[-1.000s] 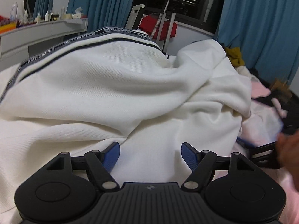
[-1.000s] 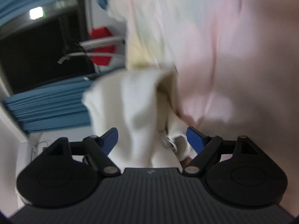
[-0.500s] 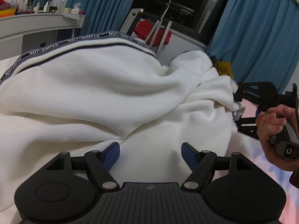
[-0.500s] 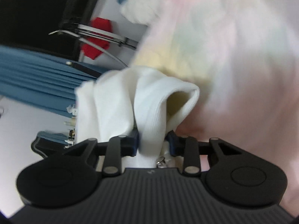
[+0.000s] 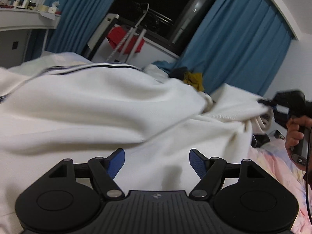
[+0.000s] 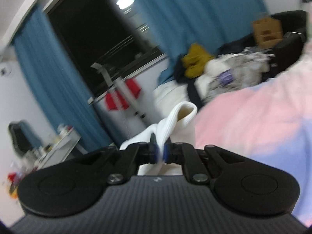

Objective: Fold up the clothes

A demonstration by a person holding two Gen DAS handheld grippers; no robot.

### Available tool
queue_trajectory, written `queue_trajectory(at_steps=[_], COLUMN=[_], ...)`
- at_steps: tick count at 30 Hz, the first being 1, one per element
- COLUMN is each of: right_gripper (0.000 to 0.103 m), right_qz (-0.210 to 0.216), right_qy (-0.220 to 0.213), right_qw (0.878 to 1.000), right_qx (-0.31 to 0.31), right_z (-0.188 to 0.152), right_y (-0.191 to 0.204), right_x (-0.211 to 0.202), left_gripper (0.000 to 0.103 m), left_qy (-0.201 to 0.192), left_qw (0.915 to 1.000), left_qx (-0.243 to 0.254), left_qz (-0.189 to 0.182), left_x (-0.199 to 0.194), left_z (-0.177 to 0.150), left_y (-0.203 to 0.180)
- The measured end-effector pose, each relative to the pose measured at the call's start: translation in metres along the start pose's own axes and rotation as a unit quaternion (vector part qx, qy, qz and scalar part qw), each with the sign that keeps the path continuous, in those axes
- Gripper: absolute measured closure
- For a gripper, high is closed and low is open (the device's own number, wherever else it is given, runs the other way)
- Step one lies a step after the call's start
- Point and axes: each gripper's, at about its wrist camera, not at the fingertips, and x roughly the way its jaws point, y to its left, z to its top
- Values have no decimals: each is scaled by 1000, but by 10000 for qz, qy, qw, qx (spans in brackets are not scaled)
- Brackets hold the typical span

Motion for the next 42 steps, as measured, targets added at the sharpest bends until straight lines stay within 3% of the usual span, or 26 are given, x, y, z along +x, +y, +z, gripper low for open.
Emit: queue_trajectory(at_steps=[2, 5, 7, 11, 15, 18, 20, 21, 26, 32, 35, 42], right_gripper=[94, 94, 93, 90, 82, 52, 21, 16, 17, 17, 17, 17], right_qz=[-323, -927, -1330, -1420, -1284, -1332, -1318, -1261, -947, -655, -633, -521], right_qy=[-133, -117, 278, 629, 526, 502, 466, 425, 426, 577, 736, 976], right_qw=[9991, 9943, 9866, 9790, 9866, 9885, 9896, 9907, 9946, 9959, 9947, 9932], right_qx=[230, 511, 903, 1322, 854, 502, 330, 292, 47, -235, -332, -367], right_z=[-3, -33, -57, -77, -75, -80, -83, -85, -93, -105, -112, -122], right_y=[-32, -87, -122, -153, -132, -117, -108, -105, -86, -66, -62, -58], right_x=[-10, -25, -23, -22, -40, -66, -84, -93, -120, -131, -122, -106], left_gripper=[28, 28, 28, 28, 28, 27, 21, 16, 1, 0, 0, 2], left_qy=[104, 276, 394, 481, 413, 353, 232, 154, -257, -460, -216, 191], left_qw=[9999, 9996, 9992, 9985, 9976, 9962, 9945, 9935, 9846, 9695, 9678, 9659], left_qx=[-10, -22, 63, 99, 13, -251, -376, -437, -643, -682, -1048, -1589], left_qz=[-59, -54, 67, 261, 559, 759, 949, 1038, 1608, 2307, 2277, 2037], left_x=[7, 21, 29, 29, -3, -32, -51, -66, -124, -142, -129, -47], left_z=[-3, -7, -9, -7, 0, 12, 28, 34, 58, 80, 86, 99], left_y=[0, 2, 3, 7, 17, 30, 40, 49, 83, 132, 161, 212])
